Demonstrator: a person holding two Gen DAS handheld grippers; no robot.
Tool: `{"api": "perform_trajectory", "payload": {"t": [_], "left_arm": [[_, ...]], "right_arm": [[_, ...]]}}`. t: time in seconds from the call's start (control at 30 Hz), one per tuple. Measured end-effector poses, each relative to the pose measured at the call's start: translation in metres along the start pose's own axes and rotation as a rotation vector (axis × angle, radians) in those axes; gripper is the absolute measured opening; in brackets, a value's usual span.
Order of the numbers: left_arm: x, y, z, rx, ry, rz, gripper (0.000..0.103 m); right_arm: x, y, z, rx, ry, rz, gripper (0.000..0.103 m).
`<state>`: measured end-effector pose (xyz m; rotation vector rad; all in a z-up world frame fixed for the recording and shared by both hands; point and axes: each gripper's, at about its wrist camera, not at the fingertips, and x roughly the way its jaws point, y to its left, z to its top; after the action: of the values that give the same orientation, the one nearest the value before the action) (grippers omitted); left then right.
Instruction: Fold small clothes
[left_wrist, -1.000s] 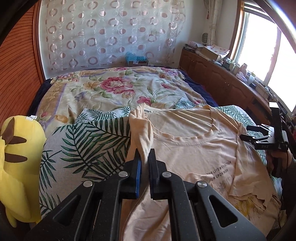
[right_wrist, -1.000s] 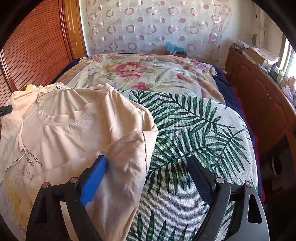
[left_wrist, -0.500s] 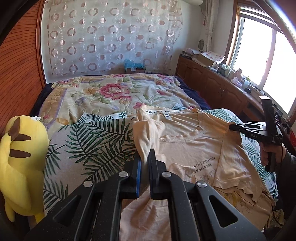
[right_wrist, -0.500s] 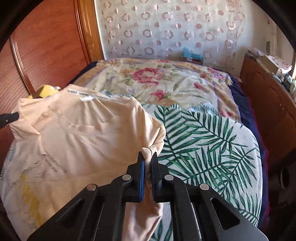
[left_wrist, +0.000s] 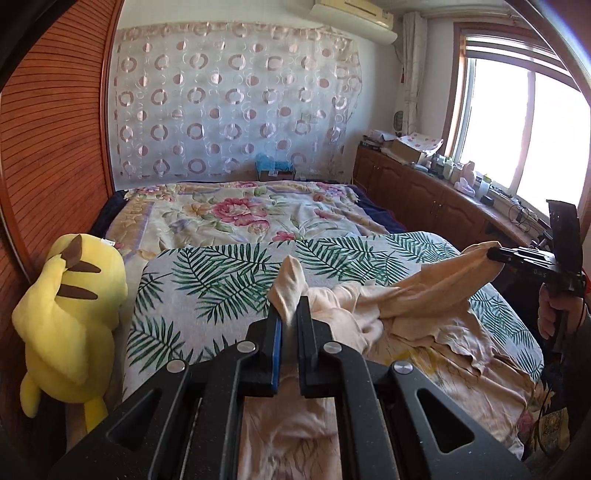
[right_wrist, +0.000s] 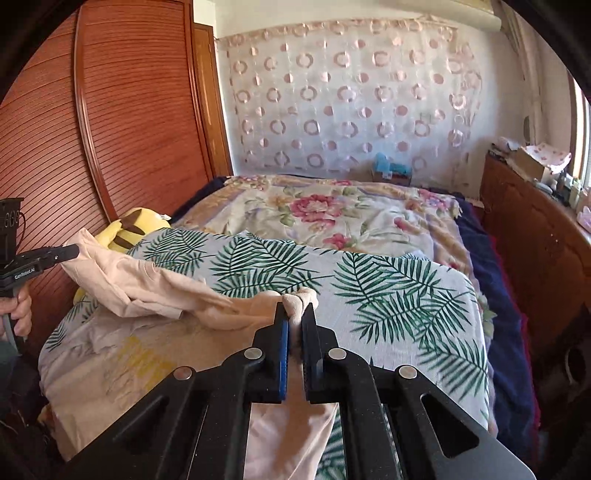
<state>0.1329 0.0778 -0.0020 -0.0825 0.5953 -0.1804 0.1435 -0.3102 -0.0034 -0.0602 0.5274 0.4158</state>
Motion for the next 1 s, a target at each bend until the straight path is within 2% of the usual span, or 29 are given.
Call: {"api": "perform_trajectory", "payload": {"t": [0.2,0.37,0.53,0.7,0.9,1.0], "left_arm": [[-0.033,-0.002,-0.030,-0.022,-0.030,0.002,0.008],[-0.077,-0.002,-0.052,-0.037,-0.067,0.001,0.008],[-0.118,0.002,-0.081,-0.061,-0.067,0.007,0.008],[-0.139,0.010,-0.106,-0.049,-0.049,0.069,0.008],[-0.151,0.011,-0.121,-0.074,-0.046,0.066,0.008],[-0.148,0.006,-0.127,-0.061,-0.019,0.066,0.008]], "right_arm": [[-0.039,0.013,-0.042,-0.017,-0.016,-0.004,0.006],[-0.082,0.025,-0.066,-0.030,-0.029,-0.012,0.006],[-0.129,0.029,-0.099,0.009,-0.038,-0.001,0.006],[-0.158,0.030,-0.130,0.027,-0.008,0.011,0.006],[-0.193,0.031,-0.127,0.024,0.008,-0.004,0.006],[-0.204,0.033,-0.129,0.020,0.015,-0.005,0.006]]}}
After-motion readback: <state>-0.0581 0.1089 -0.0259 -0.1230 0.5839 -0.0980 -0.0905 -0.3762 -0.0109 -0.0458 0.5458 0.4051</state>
